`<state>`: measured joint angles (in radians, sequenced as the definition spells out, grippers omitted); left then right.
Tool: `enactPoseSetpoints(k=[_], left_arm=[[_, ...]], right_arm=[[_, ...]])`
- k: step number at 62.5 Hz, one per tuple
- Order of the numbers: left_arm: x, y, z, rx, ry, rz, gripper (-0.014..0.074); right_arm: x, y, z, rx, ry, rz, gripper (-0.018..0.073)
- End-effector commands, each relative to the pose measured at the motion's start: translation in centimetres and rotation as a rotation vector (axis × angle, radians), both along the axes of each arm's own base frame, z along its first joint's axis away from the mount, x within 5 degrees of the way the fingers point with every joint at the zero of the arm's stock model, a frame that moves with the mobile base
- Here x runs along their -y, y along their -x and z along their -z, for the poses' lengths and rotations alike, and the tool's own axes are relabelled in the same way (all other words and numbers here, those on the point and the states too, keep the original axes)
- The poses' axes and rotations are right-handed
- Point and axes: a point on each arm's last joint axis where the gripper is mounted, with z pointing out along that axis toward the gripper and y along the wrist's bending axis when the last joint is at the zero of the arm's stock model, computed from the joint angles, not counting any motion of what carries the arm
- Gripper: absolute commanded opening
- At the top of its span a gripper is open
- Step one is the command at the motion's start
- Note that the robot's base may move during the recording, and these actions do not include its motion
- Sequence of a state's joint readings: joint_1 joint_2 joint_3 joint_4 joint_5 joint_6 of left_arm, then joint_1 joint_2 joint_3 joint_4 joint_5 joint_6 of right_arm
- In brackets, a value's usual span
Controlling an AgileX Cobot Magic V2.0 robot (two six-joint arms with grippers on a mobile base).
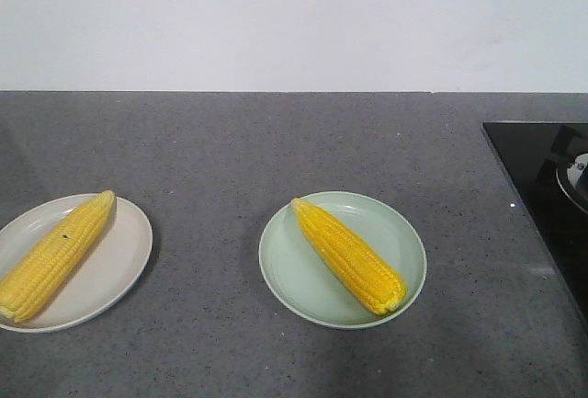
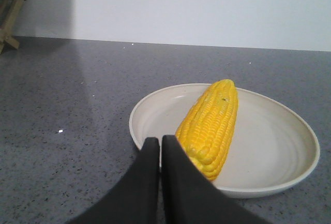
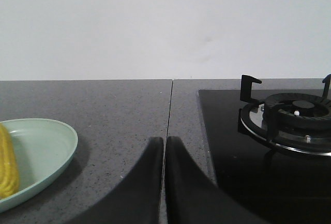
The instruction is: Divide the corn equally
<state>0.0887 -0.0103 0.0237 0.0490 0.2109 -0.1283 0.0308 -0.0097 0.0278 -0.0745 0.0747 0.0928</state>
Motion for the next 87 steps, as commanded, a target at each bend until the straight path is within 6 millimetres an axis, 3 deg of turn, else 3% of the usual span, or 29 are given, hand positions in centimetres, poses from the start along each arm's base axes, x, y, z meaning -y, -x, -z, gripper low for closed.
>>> enactPoseSetpoints(k=[1,87], left_arm=[[0.04,0.0,-0.31,0.075,0.002,0.004,-0.0006],[0.04,0.0,-0.31,0.075,0.002,0.004,-0.0006]], right_arm=[[-0.01,0.01,-0.37,0.076,0.027,0.003,-0.0006],[-0.01,0.01,-0.35,0.074,0.025,0.003,-0.0006]])
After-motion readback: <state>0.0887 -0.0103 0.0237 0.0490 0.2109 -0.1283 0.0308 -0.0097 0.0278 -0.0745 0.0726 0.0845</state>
